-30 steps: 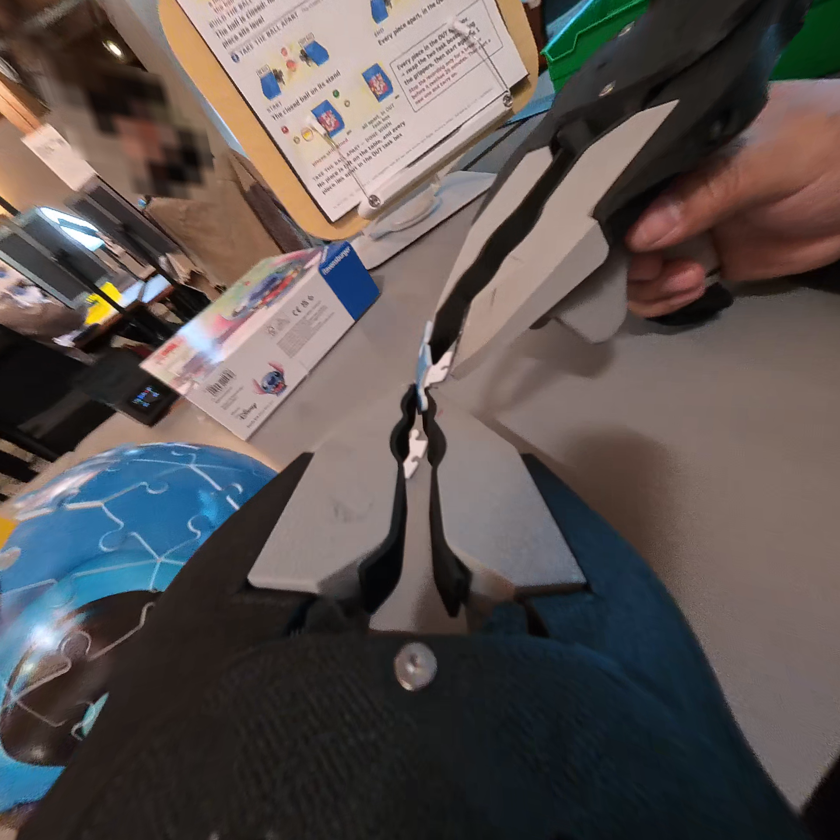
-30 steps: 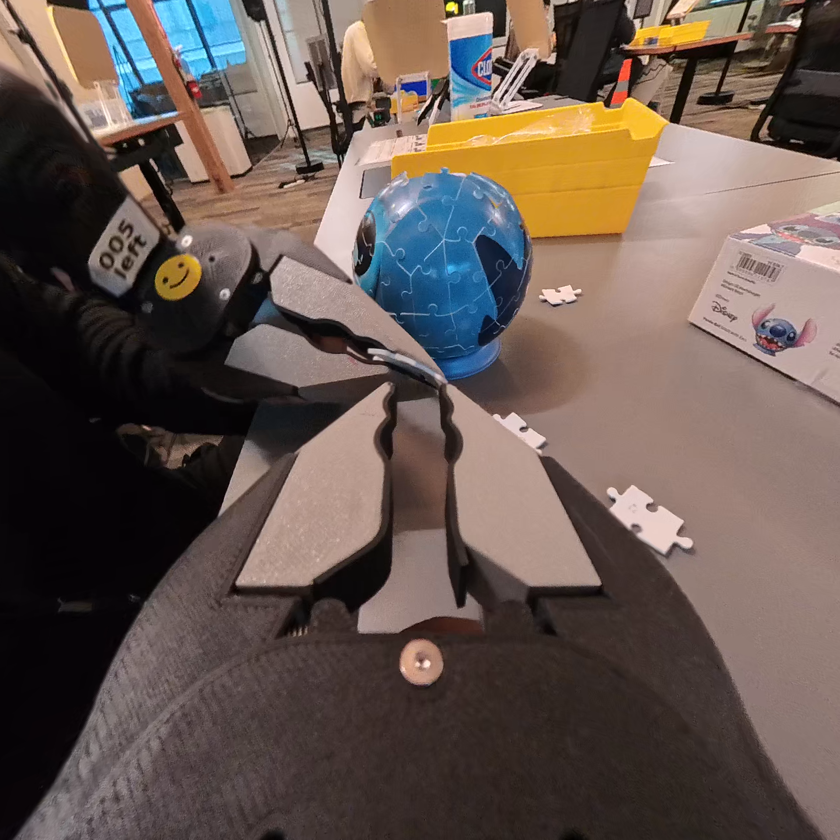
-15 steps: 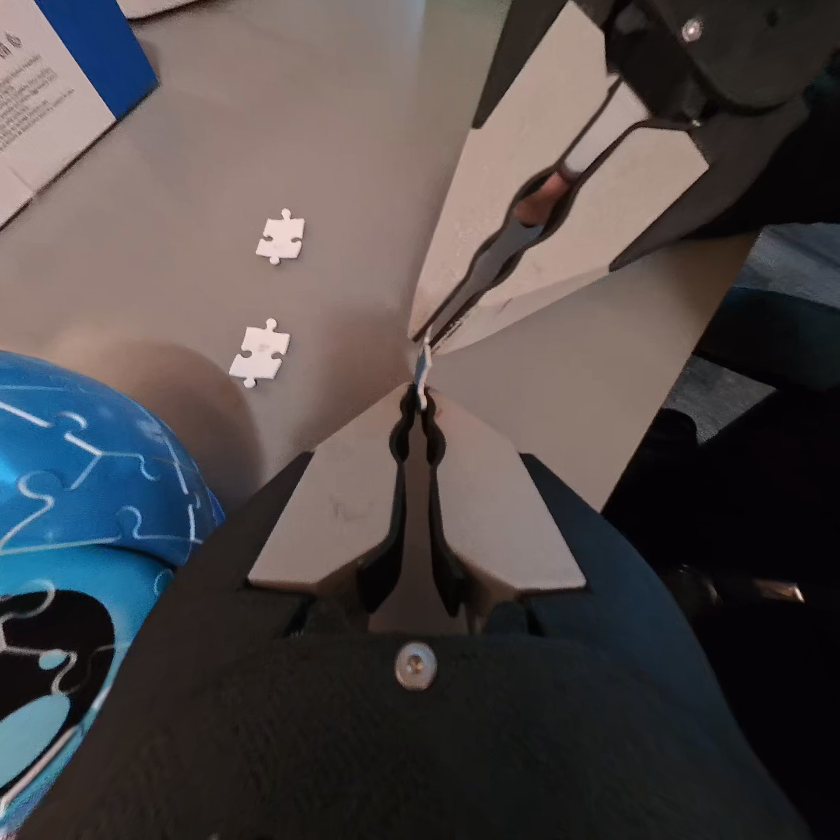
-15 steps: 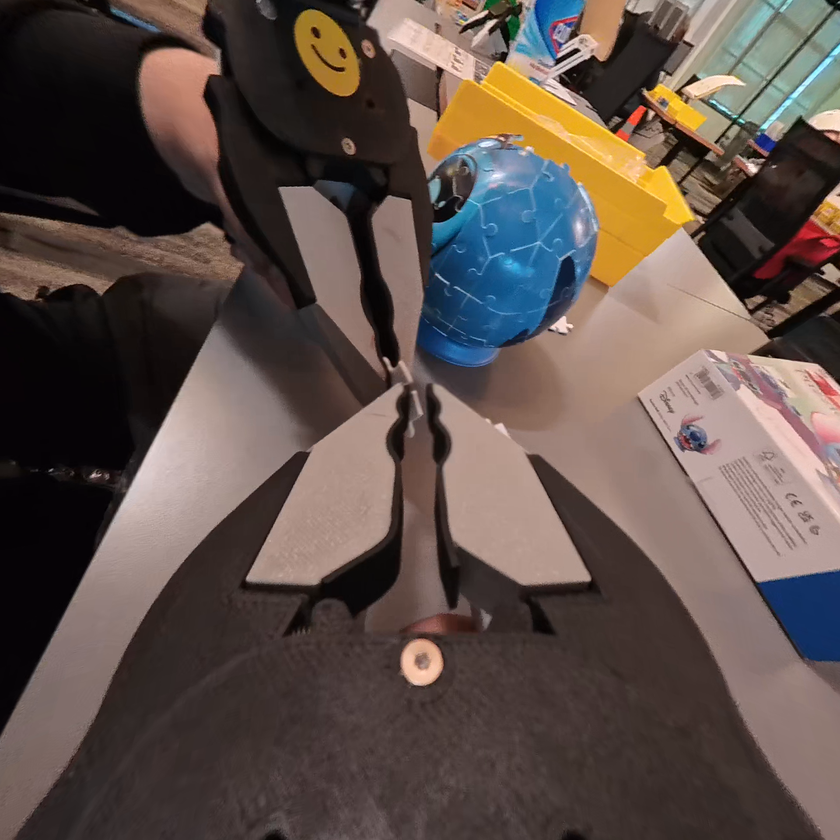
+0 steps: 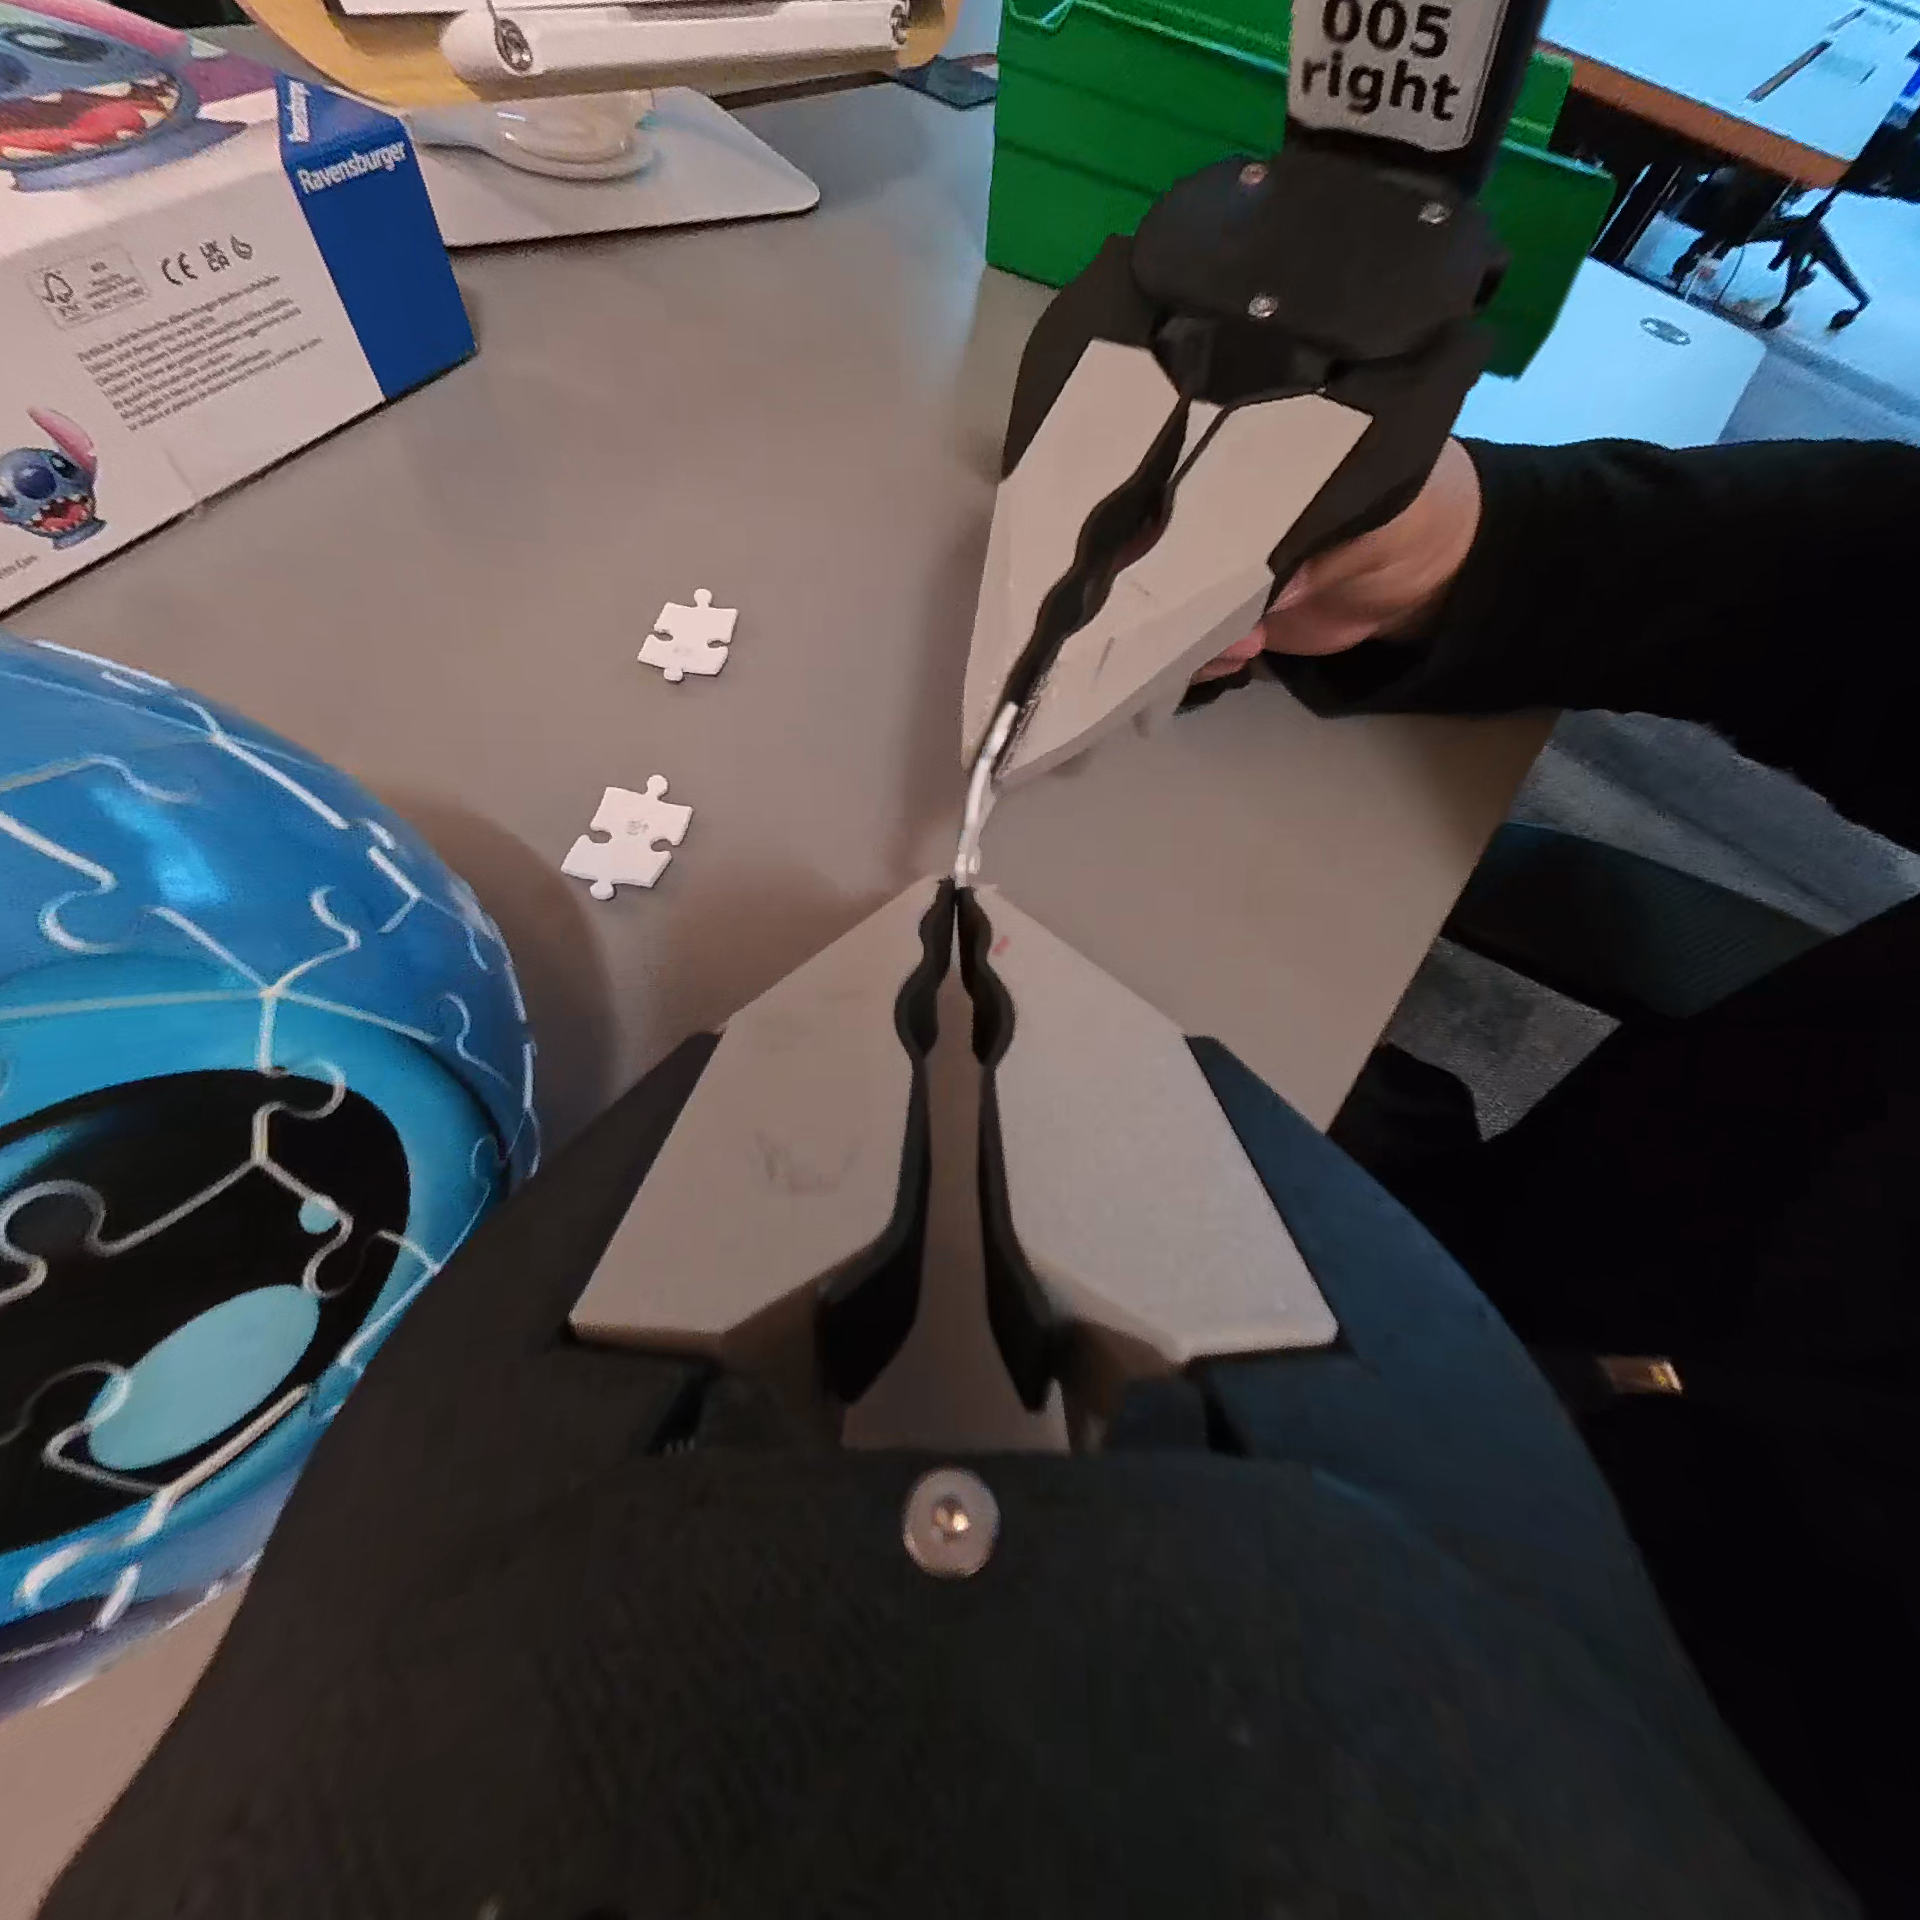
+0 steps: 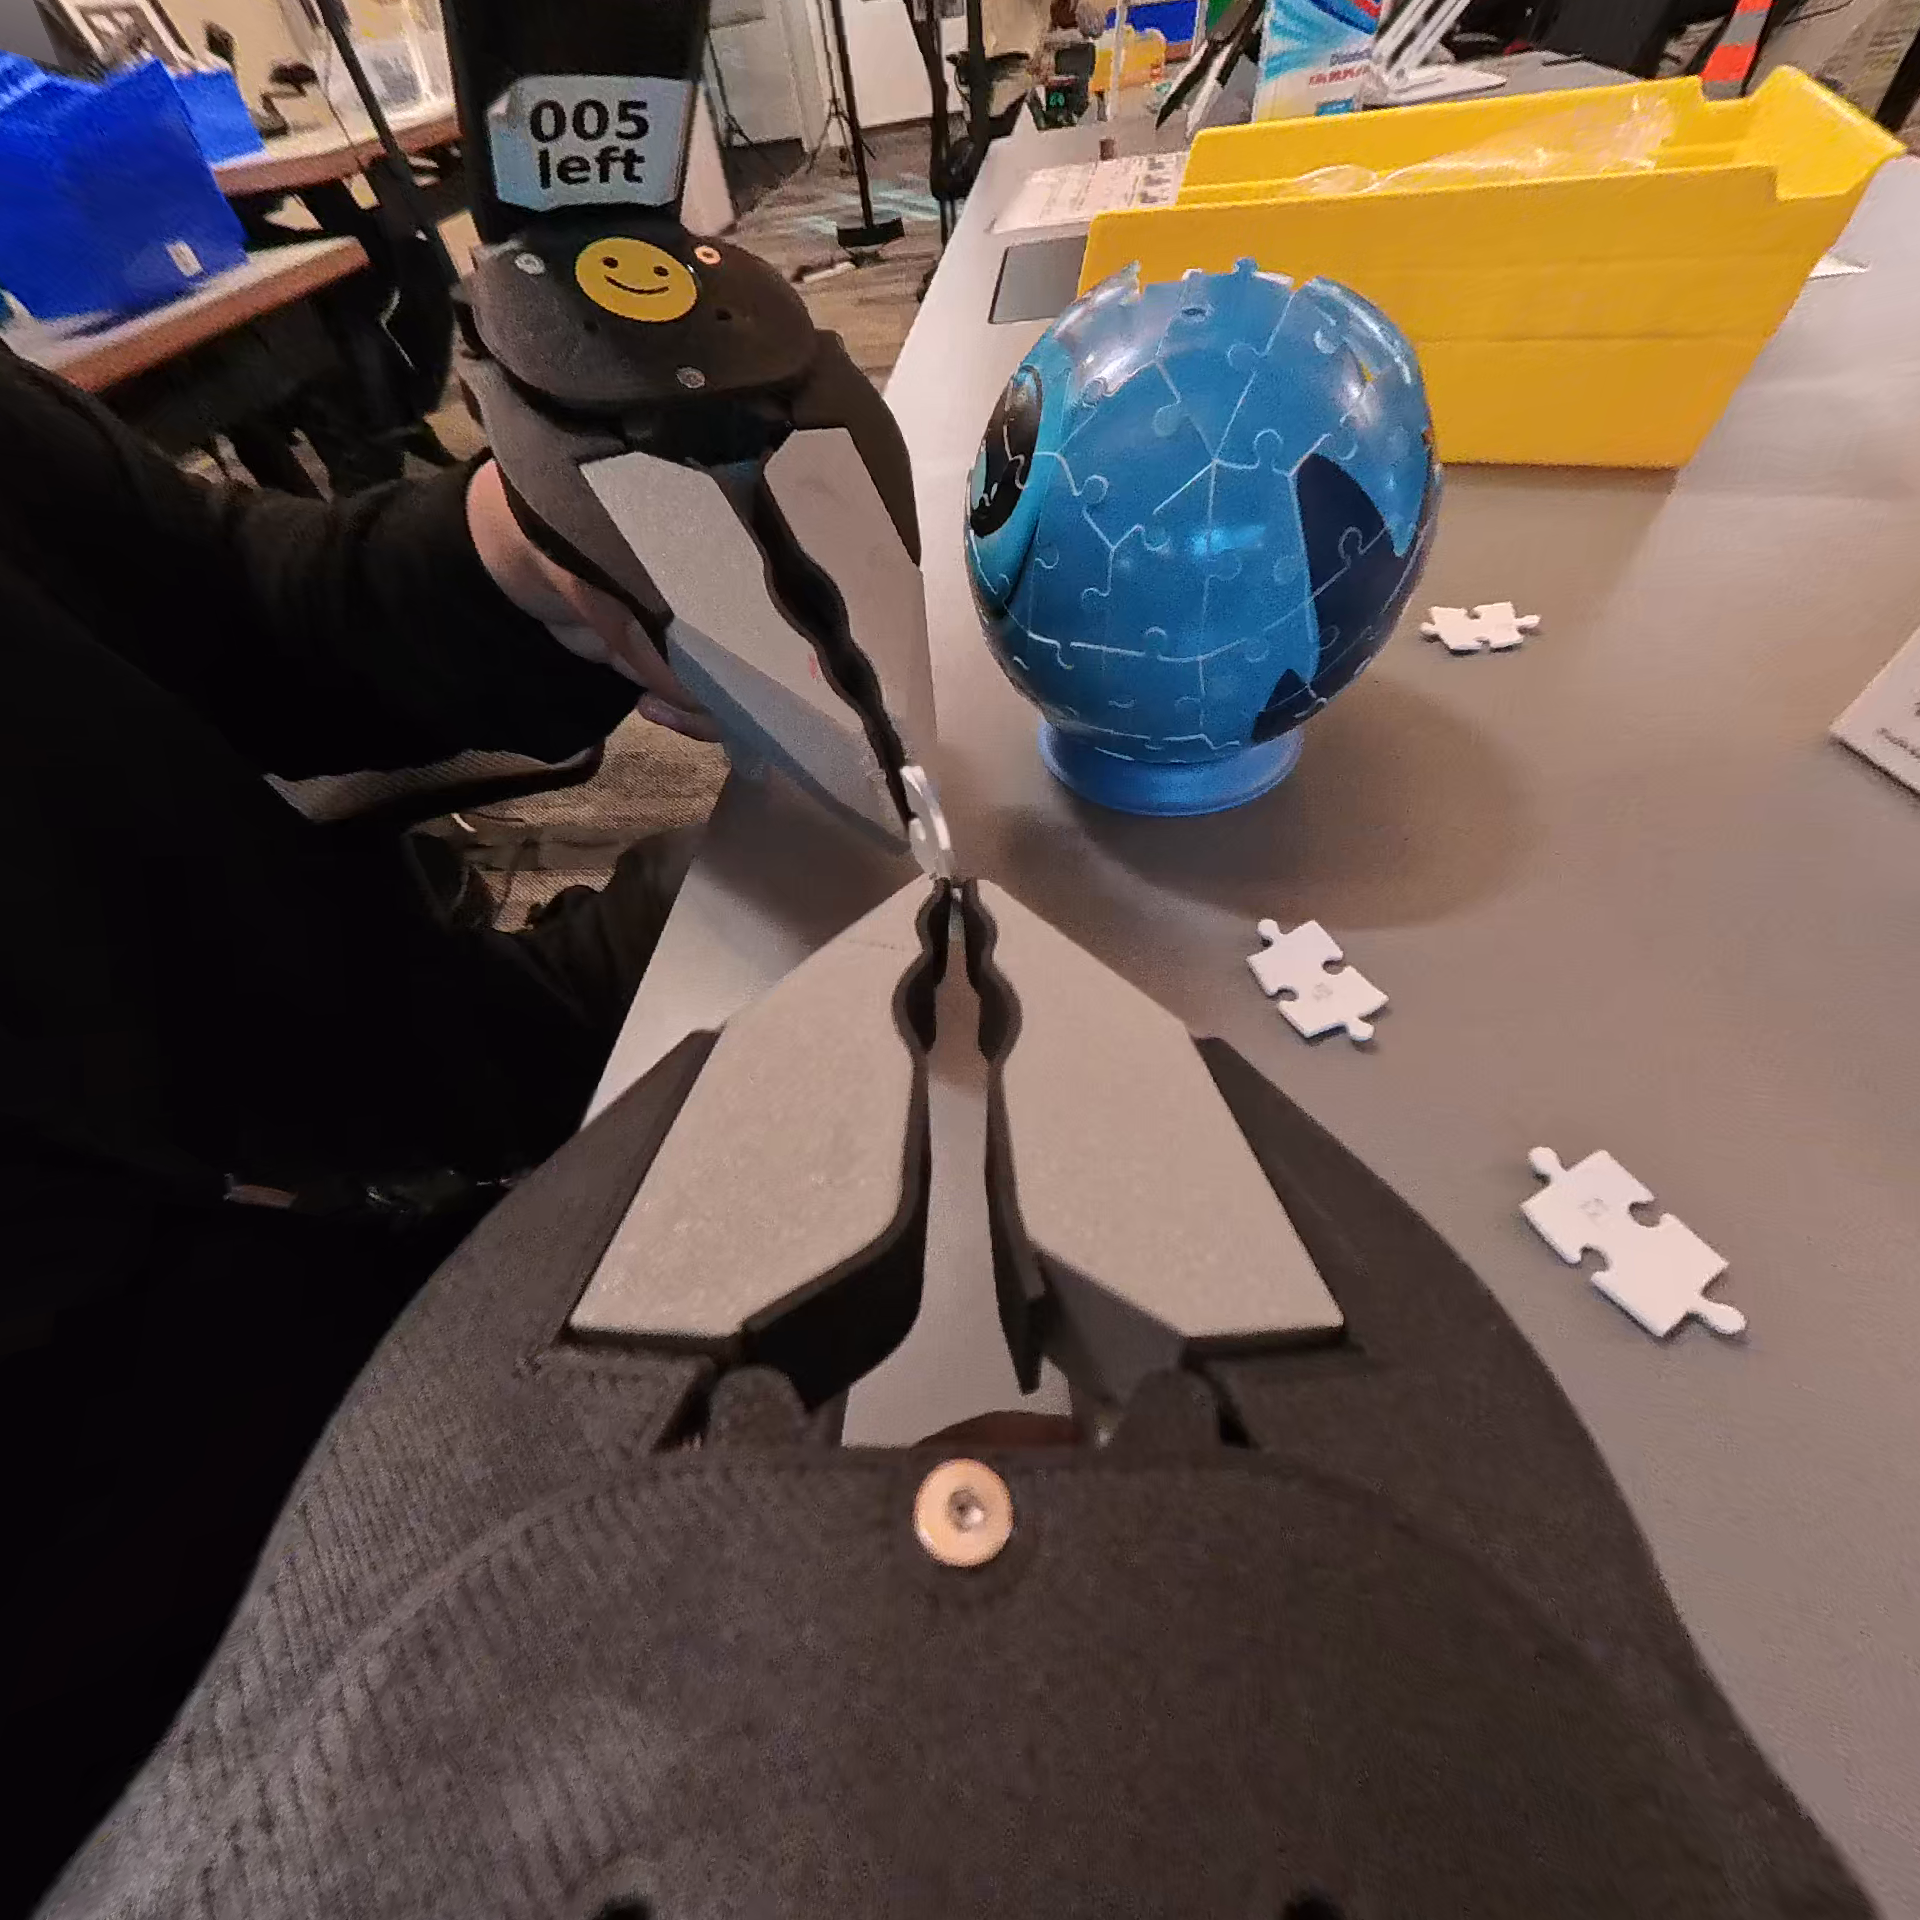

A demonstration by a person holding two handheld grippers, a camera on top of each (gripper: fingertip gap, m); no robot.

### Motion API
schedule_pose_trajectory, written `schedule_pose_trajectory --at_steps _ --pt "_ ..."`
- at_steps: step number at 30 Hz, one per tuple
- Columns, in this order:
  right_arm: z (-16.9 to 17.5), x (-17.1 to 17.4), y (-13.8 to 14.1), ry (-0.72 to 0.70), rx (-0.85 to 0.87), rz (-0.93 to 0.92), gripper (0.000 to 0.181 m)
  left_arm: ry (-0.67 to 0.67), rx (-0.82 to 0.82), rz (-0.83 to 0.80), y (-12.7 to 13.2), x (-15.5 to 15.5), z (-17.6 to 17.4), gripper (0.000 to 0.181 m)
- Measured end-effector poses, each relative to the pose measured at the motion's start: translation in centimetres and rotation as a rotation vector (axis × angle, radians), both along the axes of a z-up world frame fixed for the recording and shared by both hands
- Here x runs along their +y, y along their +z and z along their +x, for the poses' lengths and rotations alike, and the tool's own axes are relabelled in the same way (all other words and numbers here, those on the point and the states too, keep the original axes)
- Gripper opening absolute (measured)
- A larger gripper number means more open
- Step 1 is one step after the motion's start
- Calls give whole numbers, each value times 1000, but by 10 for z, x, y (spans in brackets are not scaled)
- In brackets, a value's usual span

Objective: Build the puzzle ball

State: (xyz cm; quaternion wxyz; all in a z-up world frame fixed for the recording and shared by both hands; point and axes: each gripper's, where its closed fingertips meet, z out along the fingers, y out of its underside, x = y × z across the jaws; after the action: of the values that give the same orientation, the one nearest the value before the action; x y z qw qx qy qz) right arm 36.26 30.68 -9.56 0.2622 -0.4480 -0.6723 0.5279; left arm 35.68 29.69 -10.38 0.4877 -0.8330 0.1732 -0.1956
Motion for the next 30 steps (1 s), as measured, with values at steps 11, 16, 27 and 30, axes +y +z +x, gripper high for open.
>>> schedule_pose_trajectory --at_steps 11,16,27,30 --pt "-1 2 -4 -8 -14 25 0 -48 5 -42 -13 -8 5 11" --pt "-3 9 -5 -41 -3 70 0 -163 91 45 -8 -38 11 23" --pt "-9 55 -14 -209 -8 199 0 -32 167 152 -16 -58 -72 45" --pt "-10 64 -9 -242 7 186 0 -61 115 164 -15 -62 -82 45"
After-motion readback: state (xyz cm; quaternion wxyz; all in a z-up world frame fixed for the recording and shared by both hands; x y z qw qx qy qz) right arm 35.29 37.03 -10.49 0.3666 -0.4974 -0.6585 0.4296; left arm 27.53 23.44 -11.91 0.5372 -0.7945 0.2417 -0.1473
